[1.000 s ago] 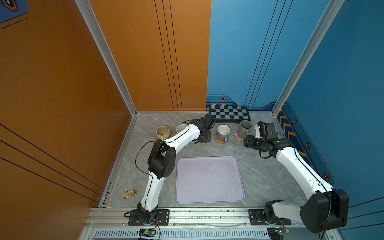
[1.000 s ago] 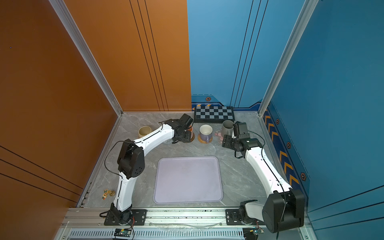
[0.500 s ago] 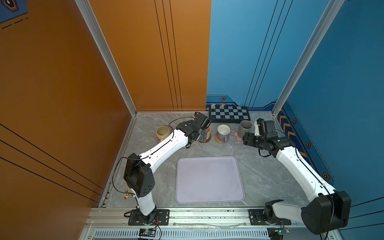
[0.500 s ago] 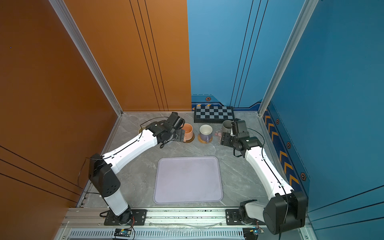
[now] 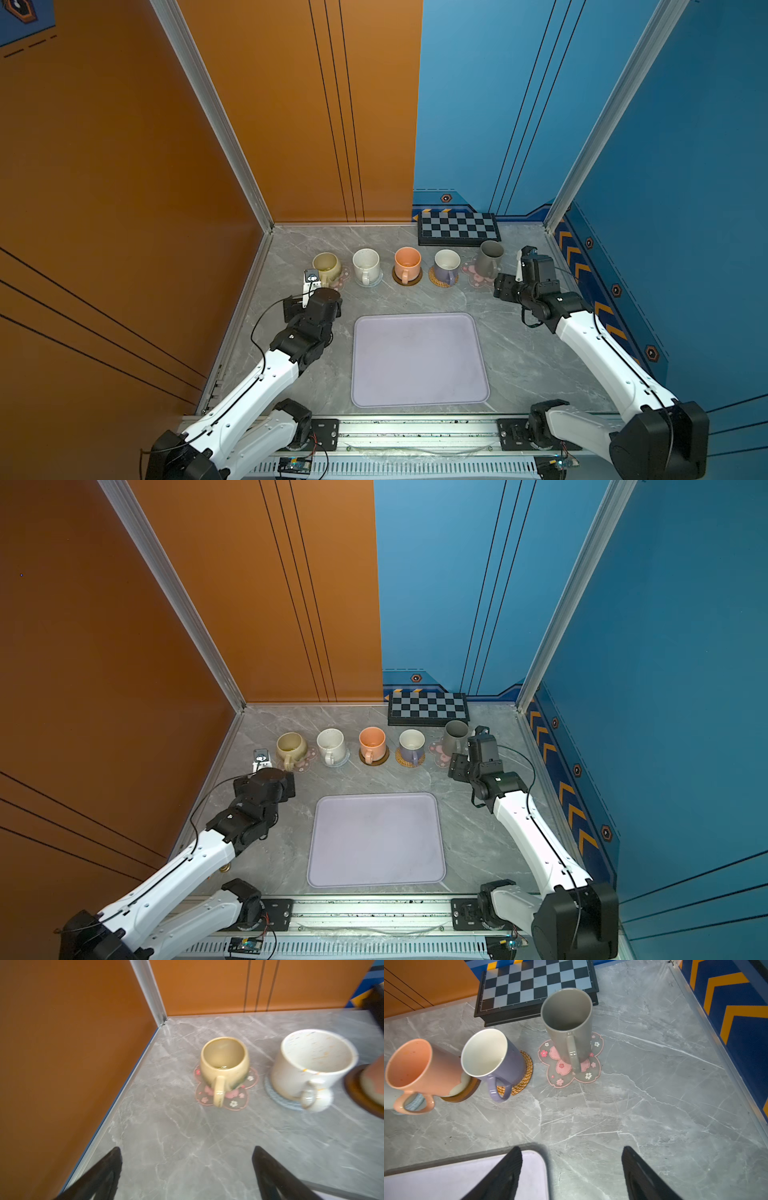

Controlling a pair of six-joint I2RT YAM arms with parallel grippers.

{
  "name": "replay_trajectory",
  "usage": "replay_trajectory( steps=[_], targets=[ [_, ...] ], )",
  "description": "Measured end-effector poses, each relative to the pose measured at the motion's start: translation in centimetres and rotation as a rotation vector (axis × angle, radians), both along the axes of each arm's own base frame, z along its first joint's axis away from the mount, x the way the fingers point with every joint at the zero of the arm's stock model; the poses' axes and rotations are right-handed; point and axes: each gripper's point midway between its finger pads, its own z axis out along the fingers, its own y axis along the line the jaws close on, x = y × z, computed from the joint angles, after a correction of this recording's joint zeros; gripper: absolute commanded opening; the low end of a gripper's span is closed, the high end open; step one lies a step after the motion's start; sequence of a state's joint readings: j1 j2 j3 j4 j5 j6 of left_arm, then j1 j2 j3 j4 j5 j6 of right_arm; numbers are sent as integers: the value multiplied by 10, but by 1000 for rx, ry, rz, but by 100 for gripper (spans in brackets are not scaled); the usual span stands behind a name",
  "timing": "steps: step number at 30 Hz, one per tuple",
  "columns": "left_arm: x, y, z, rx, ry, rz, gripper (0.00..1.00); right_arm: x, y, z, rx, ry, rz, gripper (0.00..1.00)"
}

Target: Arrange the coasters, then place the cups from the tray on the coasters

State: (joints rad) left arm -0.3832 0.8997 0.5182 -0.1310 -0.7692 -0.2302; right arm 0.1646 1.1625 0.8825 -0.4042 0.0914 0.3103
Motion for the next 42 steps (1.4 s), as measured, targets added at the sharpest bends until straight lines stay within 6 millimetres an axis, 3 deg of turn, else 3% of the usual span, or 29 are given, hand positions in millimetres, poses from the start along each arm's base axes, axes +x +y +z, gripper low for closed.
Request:
replay_trajectory(
  steps=[3,6,13,19,25,33,38,42],
  targets=[
    [-3,26,-24,3,-2,87,98,3,-10,-16,-11,-22,-19,80],
    [5,40,-32,0,-12,140,98,6,-25,-31,-18,-46,-54,80],
    [37,44,-38,-48,-86,125,98,14,-53,-59,-24,-106,-135,81],
    [51,41,-64,-62,-79,79,98,23,-65,-71,-34,-176,-177,81],
    [65,33,-70,-38,-63,11,98,30,-71,-88,-44,-212,-185,80],
    [82,25,-60,-22,-111,-56,98,40,-68,-78,-53,-272,-153,80],
    [85,25,-76,-21,-105,-78,98,42,-69,-68,-84,-341,-139,81],
    [86,21,-73,-26,-124,-100,98,35,-68,-80,-110,-379,-123,84]
  ],
)
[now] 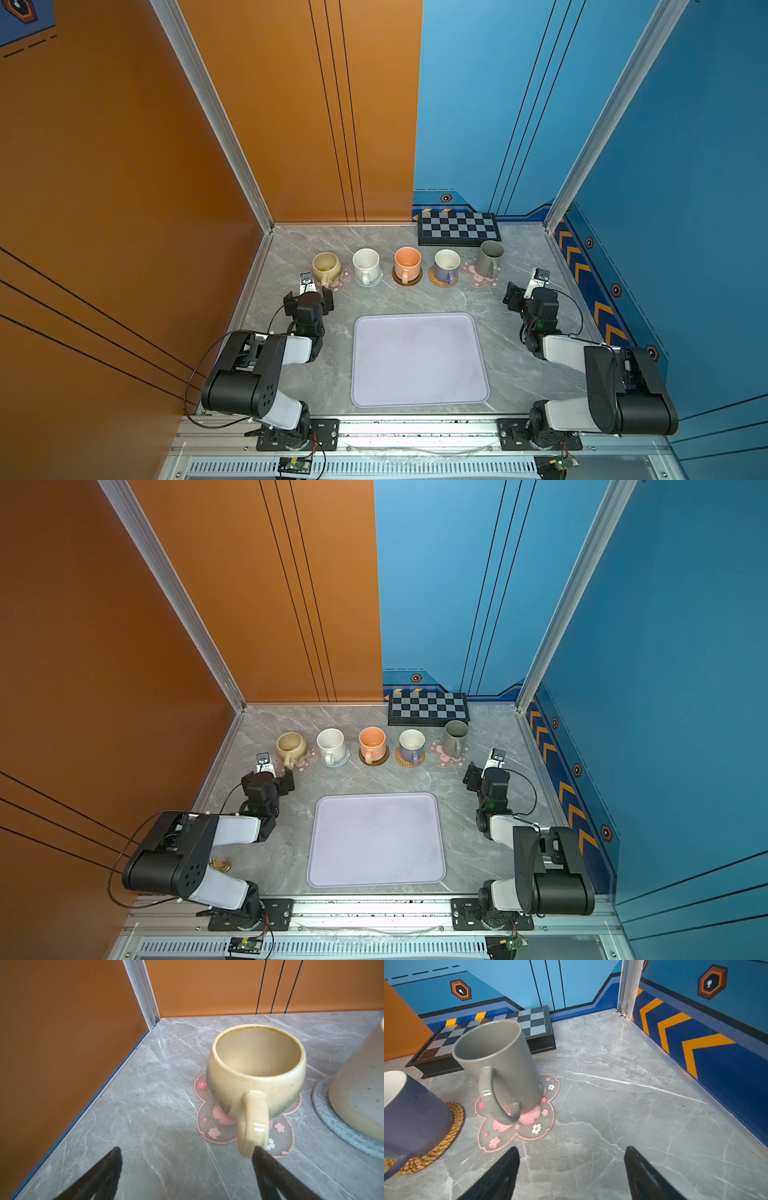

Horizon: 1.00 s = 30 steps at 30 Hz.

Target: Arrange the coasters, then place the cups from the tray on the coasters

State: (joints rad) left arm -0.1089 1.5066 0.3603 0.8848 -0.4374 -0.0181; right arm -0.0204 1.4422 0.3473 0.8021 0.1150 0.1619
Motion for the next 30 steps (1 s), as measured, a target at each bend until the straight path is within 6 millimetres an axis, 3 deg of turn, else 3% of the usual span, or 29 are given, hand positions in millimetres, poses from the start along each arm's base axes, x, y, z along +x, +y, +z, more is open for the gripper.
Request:
replay_trajectory(
  steps=[1,2,5,8,15,25,30],
  targets=[
    [1,0,1,-3,-7,-5,98,-2,1,-7,-9,6,6,88],
    [2,-1,3,-8,-16,-11,98,-4,4,-14,-18,12,16,100],
    [1,-1,0,-13,-46,-20,98,-7,16,-28,-60,39,58,100],
    [-5,0,-11,-16,-25,-27,98,-2,22,-19,-84,3,78,100],
    [-1,9,-8,-34,-36,-18,98,11,23,-2,-112,-34,69,100],
    [4,6,-6,-36,-32,-30,98,12,21,-2,-117,-32,62,100],
    [5,-7,-7,-17,-23,-73,98,12,21,-2,-117,-32,61,100]
  ],
)
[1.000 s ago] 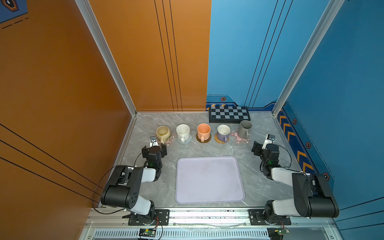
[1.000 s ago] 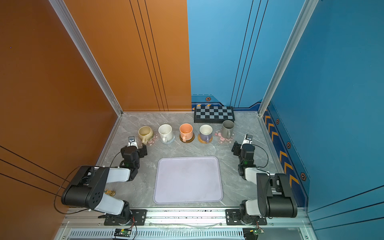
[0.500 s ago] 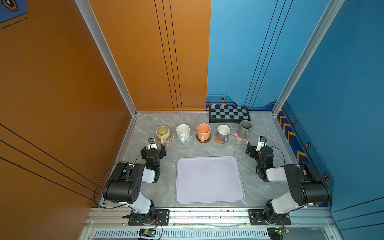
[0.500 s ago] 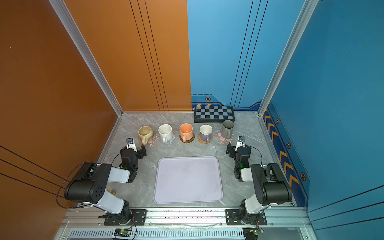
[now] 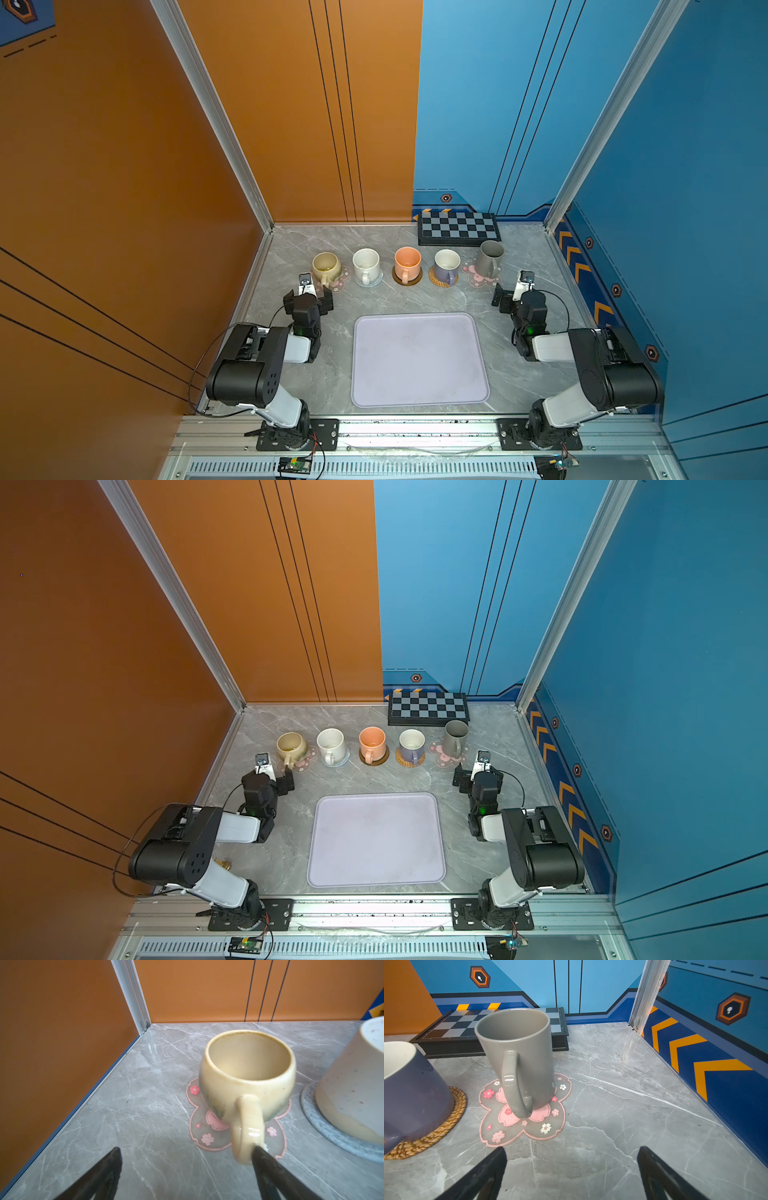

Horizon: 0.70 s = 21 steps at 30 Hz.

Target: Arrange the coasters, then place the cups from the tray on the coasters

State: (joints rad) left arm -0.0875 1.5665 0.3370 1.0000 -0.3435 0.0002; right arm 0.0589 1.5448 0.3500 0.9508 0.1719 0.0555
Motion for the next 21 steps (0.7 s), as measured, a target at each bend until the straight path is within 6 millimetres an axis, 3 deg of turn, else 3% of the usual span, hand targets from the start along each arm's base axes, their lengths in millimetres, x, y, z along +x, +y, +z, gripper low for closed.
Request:
replay_trajectory(
  steps=[21],
  targets=[
    [0,-3,-1,8,5,-15,98,0,-2,0,-3,0,-9,100]
  ],
)
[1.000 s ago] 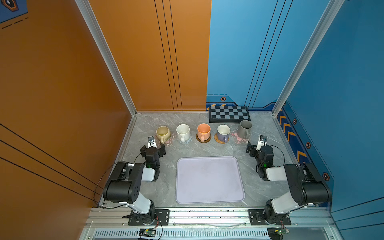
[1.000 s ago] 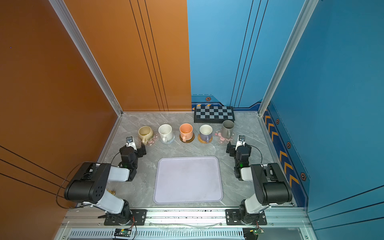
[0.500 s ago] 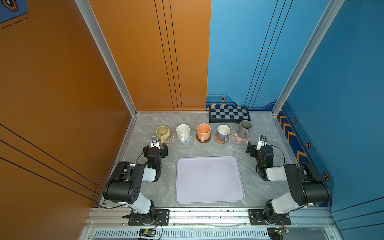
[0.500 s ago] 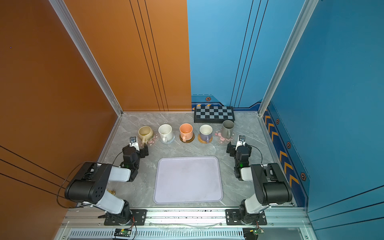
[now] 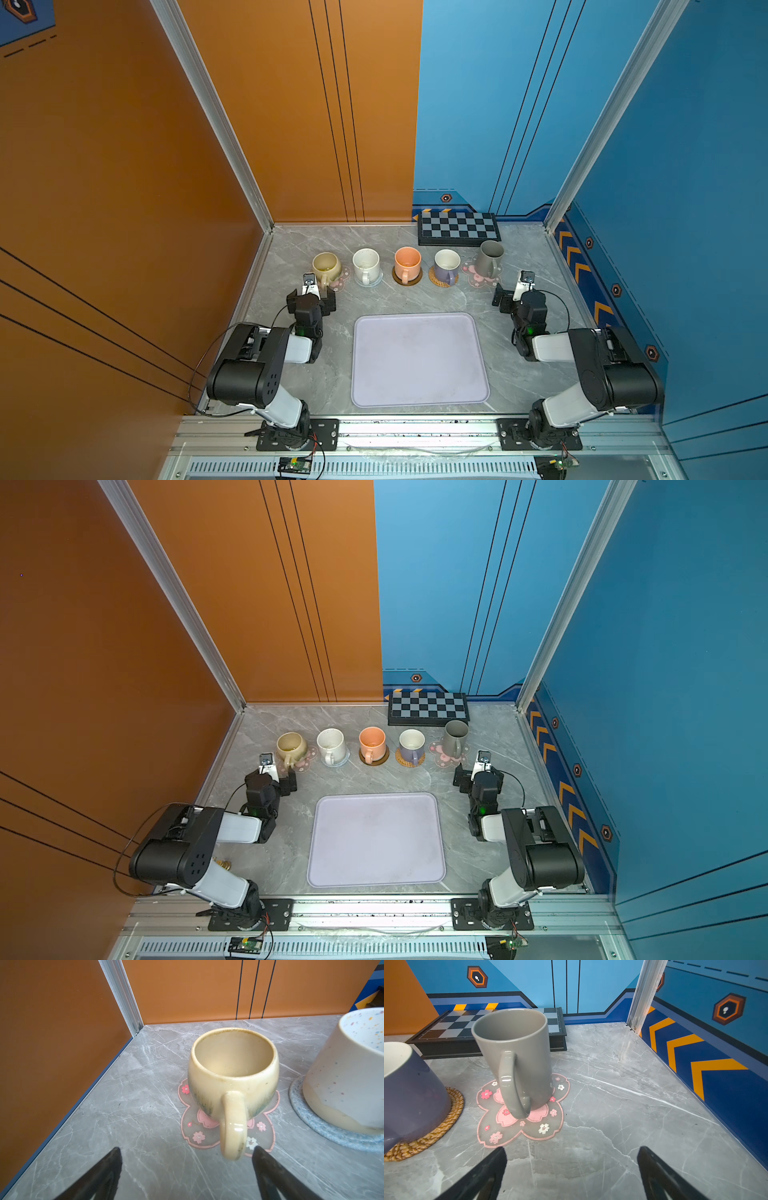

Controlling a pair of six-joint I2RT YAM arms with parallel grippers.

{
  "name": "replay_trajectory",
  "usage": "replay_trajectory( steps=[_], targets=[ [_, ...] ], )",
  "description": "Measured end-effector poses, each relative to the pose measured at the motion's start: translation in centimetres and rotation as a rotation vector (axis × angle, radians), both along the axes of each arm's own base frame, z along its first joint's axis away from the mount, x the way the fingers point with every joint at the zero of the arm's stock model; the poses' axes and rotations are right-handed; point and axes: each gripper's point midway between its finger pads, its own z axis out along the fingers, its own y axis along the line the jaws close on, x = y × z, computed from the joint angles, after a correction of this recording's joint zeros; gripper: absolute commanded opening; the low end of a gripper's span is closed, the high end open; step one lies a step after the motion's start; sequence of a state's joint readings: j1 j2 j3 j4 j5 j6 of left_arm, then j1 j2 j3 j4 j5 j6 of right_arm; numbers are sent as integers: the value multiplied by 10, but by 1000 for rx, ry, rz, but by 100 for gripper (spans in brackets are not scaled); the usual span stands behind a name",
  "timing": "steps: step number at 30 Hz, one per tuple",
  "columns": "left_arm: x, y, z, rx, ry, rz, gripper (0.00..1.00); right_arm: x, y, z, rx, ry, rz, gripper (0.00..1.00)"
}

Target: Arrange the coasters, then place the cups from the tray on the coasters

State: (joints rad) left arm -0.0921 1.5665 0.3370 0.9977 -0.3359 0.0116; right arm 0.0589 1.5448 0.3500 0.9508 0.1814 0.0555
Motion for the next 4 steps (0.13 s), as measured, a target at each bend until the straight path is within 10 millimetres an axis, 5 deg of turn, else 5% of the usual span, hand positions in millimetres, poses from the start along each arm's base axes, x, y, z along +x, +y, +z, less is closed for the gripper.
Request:
replay_trajectory(
  steps=[4],
  targets=[
    [0,0,0,0,0,0,98,0,0,0,0,0,0,100]
  ],
)
